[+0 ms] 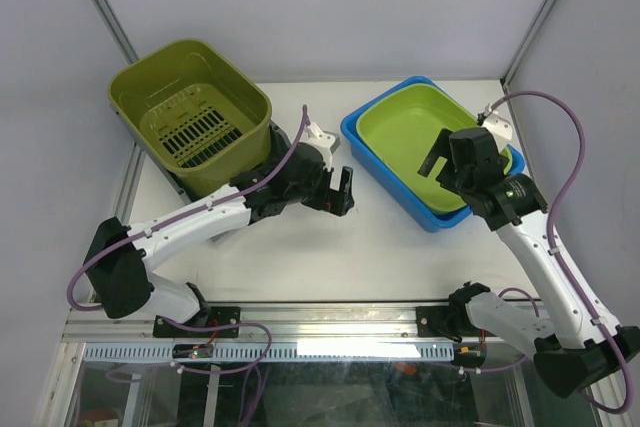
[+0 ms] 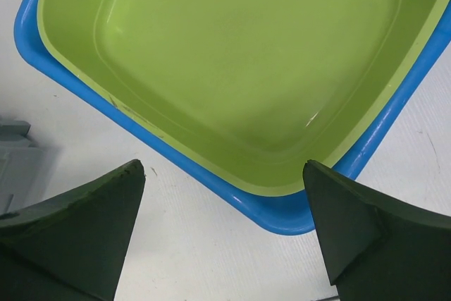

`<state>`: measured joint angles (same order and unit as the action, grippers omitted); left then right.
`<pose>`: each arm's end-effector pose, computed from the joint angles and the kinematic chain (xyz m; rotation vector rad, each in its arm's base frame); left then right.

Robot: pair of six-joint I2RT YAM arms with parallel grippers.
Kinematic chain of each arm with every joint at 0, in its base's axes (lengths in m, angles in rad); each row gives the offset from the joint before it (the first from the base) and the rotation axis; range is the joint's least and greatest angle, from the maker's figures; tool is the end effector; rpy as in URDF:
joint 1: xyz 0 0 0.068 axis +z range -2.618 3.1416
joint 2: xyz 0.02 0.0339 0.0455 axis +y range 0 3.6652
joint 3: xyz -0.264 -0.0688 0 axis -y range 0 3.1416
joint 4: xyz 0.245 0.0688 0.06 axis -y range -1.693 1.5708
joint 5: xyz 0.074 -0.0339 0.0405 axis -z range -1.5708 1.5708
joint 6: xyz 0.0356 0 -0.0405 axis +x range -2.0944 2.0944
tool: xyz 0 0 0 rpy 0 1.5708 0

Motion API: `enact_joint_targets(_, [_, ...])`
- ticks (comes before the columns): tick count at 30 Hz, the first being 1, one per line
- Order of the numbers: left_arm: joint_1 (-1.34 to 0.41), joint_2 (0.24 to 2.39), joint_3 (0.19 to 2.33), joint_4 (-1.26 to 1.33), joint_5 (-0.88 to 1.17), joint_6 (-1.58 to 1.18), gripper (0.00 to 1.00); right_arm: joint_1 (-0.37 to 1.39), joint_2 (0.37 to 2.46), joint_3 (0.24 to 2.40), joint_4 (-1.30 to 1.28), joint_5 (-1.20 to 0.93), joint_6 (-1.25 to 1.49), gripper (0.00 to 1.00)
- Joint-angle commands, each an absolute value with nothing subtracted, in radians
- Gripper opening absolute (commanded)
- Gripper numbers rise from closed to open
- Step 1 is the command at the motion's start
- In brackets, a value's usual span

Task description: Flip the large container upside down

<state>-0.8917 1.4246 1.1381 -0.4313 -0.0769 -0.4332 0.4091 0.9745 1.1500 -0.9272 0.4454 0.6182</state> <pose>0.2006 -0.2442 0.2910 0.4960 2.3070 -0.5878 0.1713 0.0575 0.3613 0.4496 2.1893 0.0357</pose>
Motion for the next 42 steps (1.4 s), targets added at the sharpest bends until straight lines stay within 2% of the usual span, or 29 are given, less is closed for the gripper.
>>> enact_joint_targets(1, [-0.929, 1.359, 1.099, -0.367, -0.045, -0.438, 0.99, 0.404, 0.936, 1.133, -0.832, 0.464, 0.591, 0.99])
enact_joint_targets(9, [-0.954, 1.323, 1.005, -0.319, -0.066, -0.458, 0.99, 0.403, 0.983, 1.108, -0.706, 0.275, 0.486, 0.99])
enact_joint_targets(13, [-0.954, 1.310, 0.991, -0.290, -0.085, -0.428, 0.99, 0.405, 1.090, 1.182, -0.653, 0.183, 0.433, 0.99])
enact_joint_targets(17, [-0.954, 1.331, 1.056, -0.381, -0.089, -0.400, 0.99, 0.414, 1.241, 1.259, -0.625, 0.112, 0.411, 0.99])
enact_joint_targets(22, [-0.954, 1.246, 0.997, -0.338, -0.098, -0.470, 0.99, 0.436, 1.458, 1.395, -0.630, 0.144, 0.397, 0.99])
enact_joint_targets(31, [-0.954, 1.192, 0.966, -0.342, -0.101, -0.486, 0.99, 0.460, 1.730, 1.626, -0.633, 0.163, 0.362, 0.97])
enact_joint_targets(42, [-0.954, 1.178, 0.967, -0.353, -0.106, -0.494, 0.99, 0.479, 1.930, 1.786, -0.690, 0.309, 0.335, 0.96])
